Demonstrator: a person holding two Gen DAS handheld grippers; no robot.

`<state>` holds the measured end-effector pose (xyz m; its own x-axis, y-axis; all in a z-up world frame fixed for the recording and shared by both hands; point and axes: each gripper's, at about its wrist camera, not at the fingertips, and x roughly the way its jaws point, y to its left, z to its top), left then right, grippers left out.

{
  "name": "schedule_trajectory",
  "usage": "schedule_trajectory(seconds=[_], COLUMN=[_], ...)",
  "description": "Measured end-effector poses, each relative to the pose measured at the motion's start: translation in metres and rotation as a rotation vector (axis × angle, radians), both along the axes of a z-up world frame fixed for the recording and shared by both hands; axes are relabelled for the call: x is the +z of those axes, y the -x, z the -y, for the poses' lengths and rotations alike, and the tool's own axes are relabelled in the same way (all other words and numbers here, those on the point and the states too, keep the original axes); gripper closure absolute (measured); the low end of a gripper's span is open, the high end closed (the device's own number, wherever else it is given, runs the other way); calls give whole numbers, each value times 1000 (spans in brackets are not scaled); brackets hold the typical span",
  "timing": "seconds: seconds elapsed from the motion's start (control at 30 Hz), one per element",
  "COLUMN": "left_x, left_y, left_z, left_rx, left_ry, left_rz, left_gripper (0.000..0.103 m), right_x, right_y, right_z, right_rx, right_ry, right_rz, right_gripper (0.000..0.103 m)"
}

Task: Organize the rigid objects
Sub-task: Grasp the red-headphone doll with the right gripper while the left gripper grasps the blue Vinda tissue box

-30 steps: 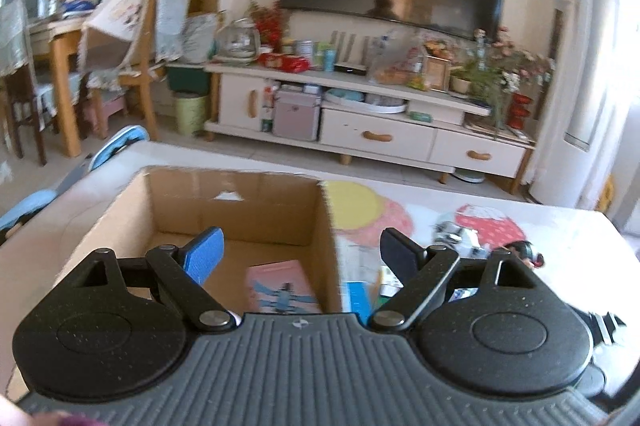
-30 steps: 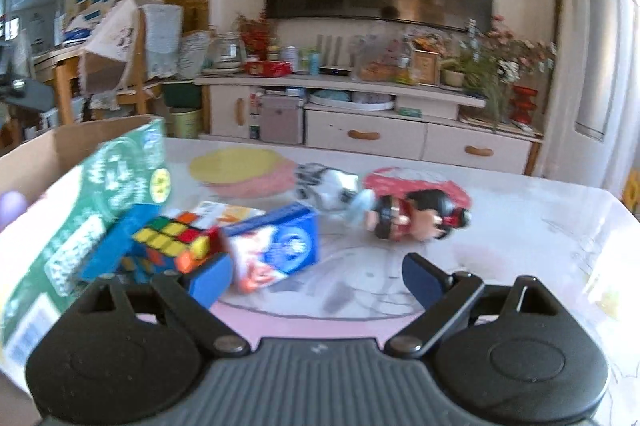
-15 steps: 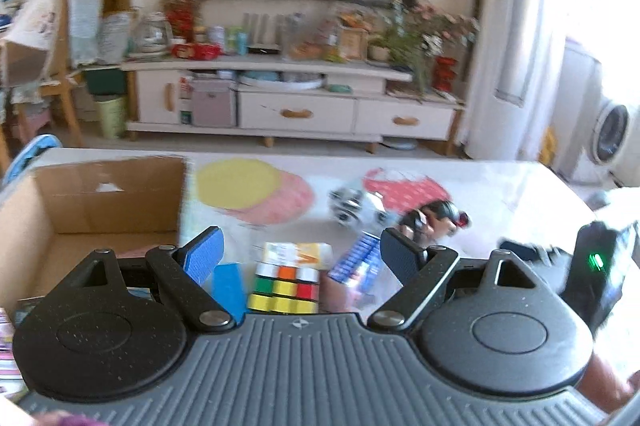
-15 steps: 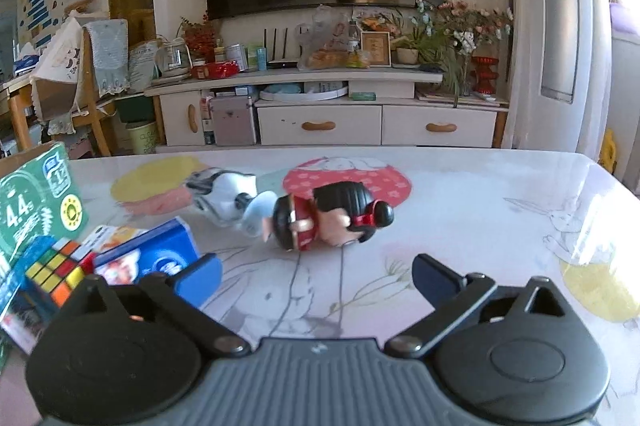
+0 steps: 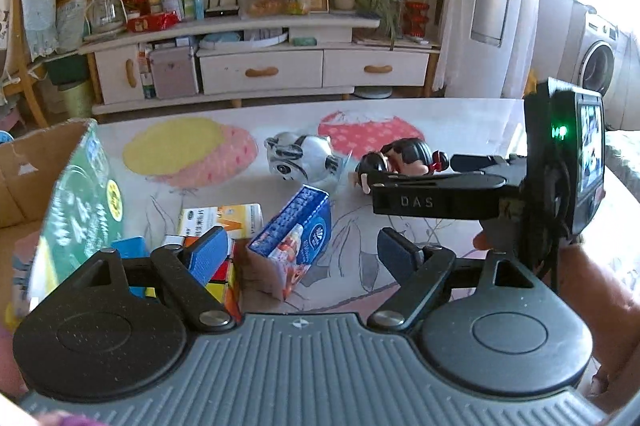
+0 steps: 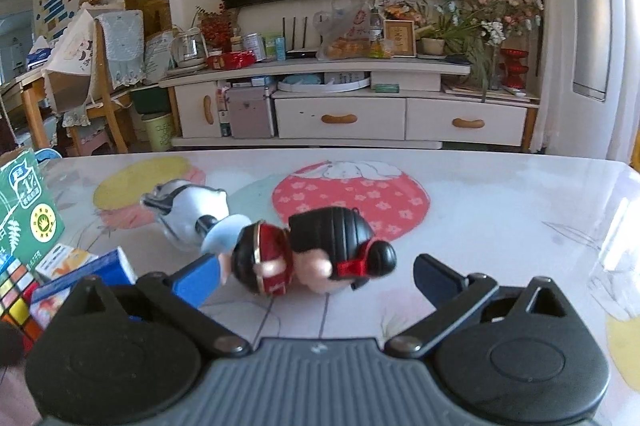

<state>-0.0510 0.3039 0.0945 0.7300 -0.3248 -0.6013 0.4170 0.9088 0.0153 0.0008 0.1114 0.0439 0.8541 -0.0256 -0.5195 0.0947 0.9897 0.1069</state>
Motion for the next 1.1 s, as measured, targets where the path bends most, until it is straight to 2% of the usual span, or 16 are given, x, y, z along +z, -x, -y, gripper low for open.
schedule_trajectory(seconds=[0.2, 0.33, 0.43, 0.57, 0.7, 0.93, 1.1], left_x=[-11, -20, -20, -18, -16, -27, -36], left_y=[-23, -32, -33, -29, -26, -36, -45], left_z=[21, 26, 27, 34, 38, 38, 39], left_rx=[5, 21, 16, -38, -77, 3, 19], left_ry=[-13, -41, -16, 16, 60, -13, -17], left_rz=[-17, -9, -18, -32, -49, -3, -34], left_gripper=[1, 1, 0, 0, 0, 1, 3], right_x=[0, 0, -2, 0, 3, -4, -6], right_y=[-11, -17, -18, -15, -13, -18, -22], right_z=[1, 6, 10, 15, 16, 16, 11], right_rx=[63, 92, 133, 195, 185, 168, 164], right_ry=[18, -7, -16, -58, -21, -21, -15], right_rz=[-8, -20, -47, -62, -53, -59, -54], right_gripper=[1, 1, 1, 1, 1, 1, 1])
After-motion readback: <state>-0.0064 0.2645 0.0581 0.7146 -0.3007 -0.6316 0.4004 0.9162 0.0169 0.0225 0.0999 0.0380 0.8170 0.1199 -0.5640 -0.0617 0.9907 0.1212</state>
